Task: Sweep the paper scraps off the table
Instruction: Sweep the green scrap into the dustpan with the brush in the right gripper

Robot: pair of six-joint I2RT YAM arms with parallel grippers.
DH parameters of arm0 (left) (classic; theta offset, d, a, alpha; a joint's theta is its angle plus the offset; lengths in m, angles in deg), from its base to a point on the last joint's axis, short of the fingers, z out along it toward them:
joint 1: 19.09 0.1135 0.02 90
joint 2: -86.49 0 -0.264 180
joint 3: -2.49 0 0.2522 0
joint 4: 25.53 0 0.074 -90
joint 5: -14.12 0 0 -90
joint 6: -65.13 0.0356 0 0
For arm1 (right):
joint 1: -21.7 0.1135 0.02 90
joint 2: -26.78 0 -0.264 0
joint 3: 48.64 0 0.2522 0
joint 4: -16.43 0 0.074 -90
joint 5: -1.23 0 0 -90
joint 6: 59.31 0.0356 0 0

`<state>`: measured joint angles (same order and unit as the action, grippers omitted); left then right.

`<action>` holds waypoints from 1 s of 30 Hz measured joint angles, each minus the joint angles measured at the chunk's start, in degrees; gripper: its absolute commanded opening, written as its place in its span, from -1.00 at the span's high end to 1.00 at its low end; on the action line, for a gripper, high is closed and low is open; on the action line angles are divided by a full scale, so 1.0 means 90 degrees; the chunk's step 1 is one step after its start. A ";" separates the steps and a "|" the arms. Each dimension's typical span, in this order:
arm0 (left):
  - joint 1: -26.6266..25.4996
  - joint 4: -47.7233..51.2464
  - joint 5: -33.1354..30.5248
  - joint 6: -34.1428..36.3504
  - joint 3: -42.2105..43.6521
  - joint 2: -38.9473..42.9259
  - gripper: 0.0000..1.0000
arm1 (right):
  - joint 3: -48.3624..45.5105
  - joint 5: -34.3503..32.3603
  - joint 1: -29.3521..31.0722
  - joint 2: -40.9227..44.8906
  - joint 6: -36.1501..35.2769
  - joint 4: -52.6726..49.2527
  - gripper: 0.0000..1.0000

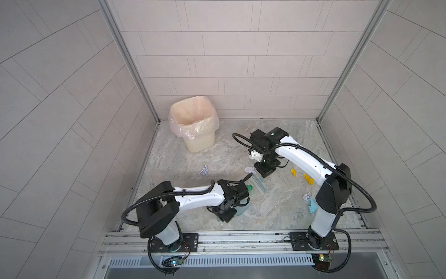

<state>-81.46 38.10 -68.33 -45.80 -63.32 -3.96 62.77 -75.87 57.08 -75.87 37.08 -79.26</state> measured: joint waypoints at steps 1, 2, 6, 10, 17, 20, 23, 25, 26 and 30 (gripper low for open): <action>0.0000 -0.0007 0.0000 0.0002 0.0002 0.0000 1.00 | 0.0000 0.0010 0.0034 -0.0015 0.0000 -0.0002 1.00; 0.0000 -0.0015 0.0000 0.0002 0.0002 0.0000 1.00 | 0.0000 0.0022 0.0073 -0.0027 0.0000 0.0000 1.00; 0.0012 -0.0029 0.0000 0.0002 0.0017 0.0000 1.00 | -0.0002 0.0121 0.0274 -0.0107 0.0002 0.0000 1.00; 0.0017 -0.0046 0.0000 0.0002 0.0049 0.0000 1.00 | -0.0002 0.0345 0.0471 -0.0107 0.0005 0.0002 1.00; 0.0029 -0.0053 -0.0005 0.0002 0.0112 0.0000 1.00 | -0.0204 0.0952 0.0692 -0.0056 0.0056 0.0080 1.00; 0.0029 -0.0056 -0.0007 0.0002 0.0114 0.0000 1.00 | -0.0379 0.1180 0.0695 0.0039 0.0070 0.0109 1.00; 0.0029 -0.0063 -0.0012 0.0002 0.0114 0.0000 1.00 | -0.0413 0.1158 0.0629 0.0134 0.0104 0.0107 1.00; 0.0029 -0.0063 -0.0017 0.0002 0.0114 0.0000 1.00 | -0.0413 0.1059 0.0529 0.0204 0.0143 0.0107 1.00; 0.0029 -0.0063 -0.0022 0.0002 0.0114 0.0000 1.00 | -0.0410 0.0986 0.0447 0.0243 0.0168 0.0117 1.00; 0.0029 -0.0063 -0.0049 0.0002 0.0117 0.0000 1.00 | -0.0287 0.0685 0.0221 0.0294 0.0369 0.0221 1.00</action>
<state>-81.20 37.53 -68.77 -45.78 -62.27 -3.96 60.19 -69.70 59.07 -73.23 40.40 -77.27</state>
